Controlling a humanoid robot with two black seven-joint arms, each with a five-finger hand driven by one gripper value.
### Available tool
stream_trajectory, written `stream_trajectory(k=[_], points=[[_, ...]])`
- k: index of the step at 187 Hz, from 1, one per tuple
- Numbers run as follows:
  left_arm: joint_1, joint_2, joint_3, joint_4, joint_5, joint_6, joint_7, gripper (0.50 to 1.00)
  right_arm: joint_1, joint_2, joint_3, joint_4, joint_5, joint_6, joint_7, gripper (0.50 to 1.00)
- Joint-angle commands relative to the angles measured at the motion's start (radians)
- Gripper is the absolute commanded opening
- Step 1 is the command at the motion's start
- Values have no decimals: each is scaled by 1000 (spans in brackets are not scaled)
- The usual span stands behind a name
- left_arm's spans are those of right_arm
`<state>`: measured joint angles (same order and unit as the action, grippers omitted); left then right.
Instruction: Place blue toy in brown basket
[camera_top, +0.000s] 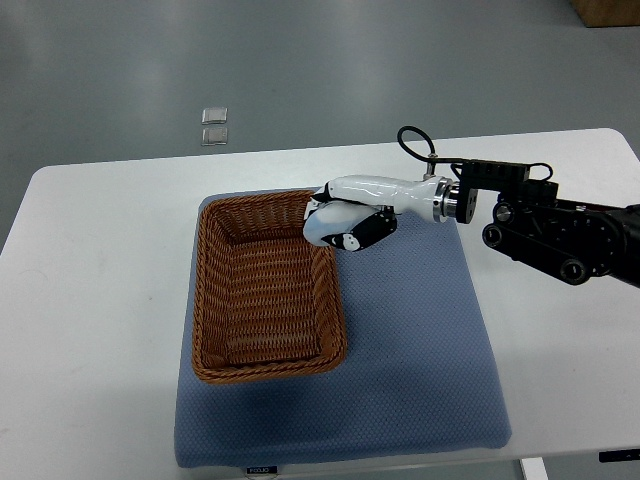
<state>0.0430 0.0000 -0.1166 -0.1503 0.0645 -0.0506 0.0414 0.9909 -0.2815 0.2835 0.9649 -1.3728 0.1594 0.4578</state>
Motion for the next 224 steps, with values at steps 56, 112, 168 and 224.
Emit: stream_trajectory(k=[56,112,168,224], points=[[0,0,0,0,0,0,0,1000,22,281,5,-144,3,-96,-45,500],[0,0,0,0,0,0,0,1000,-26,281,6,-172,15,-150,-44,823],[0,0,0,0,0,0,0,1000,-21,281,19,-169,97,-166,-44,905],[0,0,0,0,0,0,0,1000,-18,226,163,-161,422,28,-119,905]])
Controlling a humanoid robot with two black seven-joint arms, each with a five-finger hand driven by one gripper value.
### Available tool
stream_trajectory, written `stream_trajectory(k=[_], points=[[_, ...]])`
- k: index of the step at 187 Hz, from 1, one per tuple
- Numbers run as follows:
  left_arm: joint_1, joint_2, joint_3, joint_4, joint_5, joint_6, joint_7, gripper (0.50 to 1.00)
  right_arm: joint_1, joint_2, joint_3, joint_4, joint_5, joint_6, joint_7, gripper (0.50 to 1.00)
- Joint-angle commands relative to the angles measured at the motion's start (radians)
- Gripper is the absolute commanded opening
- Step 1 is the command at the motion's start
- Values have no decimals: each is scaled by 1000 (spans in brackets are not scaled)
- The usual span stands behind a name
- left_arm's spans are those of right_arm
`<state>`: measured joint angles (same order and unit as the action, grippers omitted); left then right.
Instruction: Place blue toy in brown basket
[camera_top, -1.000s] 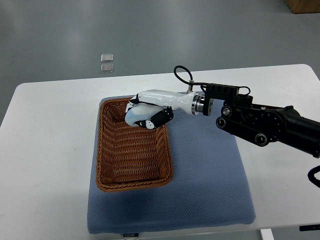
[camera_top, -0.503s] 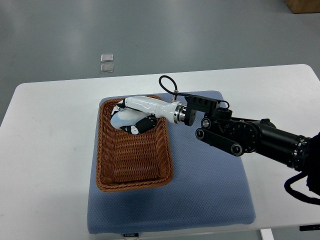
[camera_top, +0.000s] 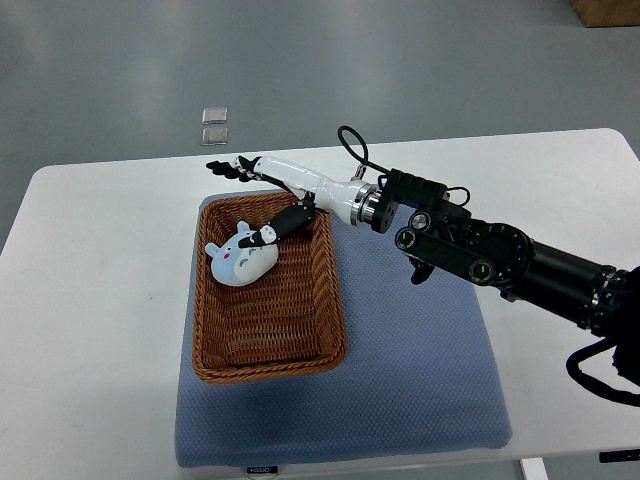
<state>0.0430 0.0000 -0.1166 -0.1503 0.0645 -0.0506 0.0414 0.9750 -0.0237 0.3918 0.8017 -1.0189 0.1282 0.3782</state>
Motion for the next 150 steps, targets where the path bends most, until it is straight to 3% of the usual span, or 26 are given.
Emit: stream_trajectory(k=[1,34,60,95,150], points=[[0,0,0,0,0,0,0,1000,-2,-32,55,2,68,59,-39,905],[0,0,0,0,0,0,0,1000,-19,-87,118,1,195,142,-87,905],[0,0,0,0,0,0,0,1000,-76,-120,142,1,350,148,-131,905],[0,0,0,0,0,0,0,1000,-130,-153,156,-25,601,148,-263,905],[0,0,0,0,0,0,0,1000,-137,-219,154,-47,908,188,-369,907]])
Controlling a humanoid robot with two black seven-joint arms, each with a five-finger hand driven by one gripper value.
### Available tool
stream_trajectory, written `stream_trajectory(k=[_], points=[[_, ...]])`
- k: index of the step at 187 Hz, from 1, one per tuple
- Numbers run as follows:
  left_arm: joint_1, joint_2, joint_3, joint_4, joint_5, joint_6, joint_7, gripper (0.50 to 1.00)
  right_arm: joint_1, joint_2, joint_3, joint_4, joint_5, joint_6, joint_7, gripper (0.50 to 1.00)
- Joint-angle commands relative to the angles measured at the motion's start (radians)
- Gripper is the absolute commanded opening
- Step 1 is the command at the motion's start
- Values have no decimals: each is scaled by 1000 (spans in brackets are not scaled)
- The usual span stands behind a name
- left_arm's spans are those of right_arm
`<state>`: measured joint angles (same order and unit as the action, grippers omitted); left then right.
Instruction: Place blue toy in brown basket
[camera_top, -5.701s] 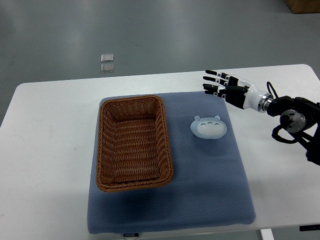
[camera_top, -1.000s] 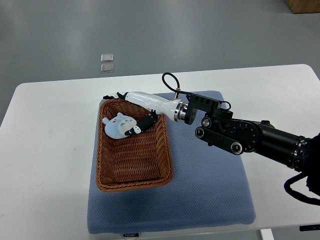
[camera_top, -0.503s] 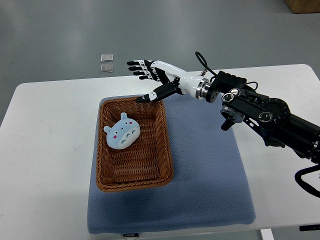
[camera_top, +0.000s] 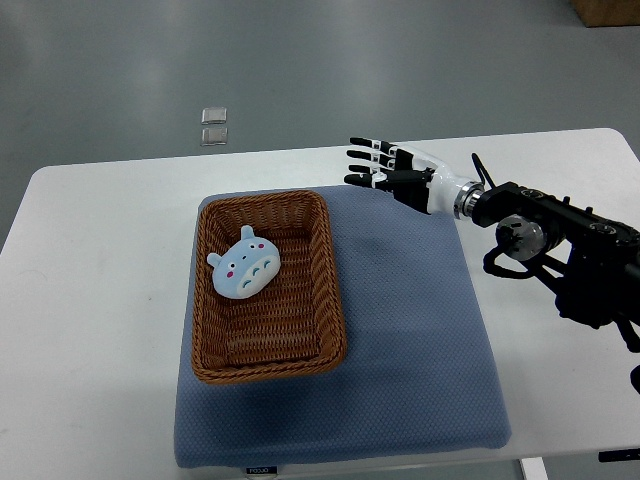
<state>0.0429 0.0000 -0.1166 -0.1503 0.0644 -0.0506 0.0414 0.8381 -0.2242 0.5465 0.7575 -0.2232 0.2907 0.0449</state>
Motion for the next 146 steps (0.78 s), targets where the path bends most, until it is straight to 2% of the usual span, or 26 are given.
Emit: stream_trajectory(k=[1,24,65,146], points=[[0,0,0,0,0,0,0,1000,-1,-18,0,-3,113,25,-36,907],[0,0,0,0,0,0,0,1000,-4,-27,0,-4,214,41,-36,911],[0,0,0,0,0,0,0,1000,-11,-27,0,-24,208,27,-26,911],[0,0,0,0,0,0,0,1000,-44,-53,-3,-29,196,50,-26,913]])
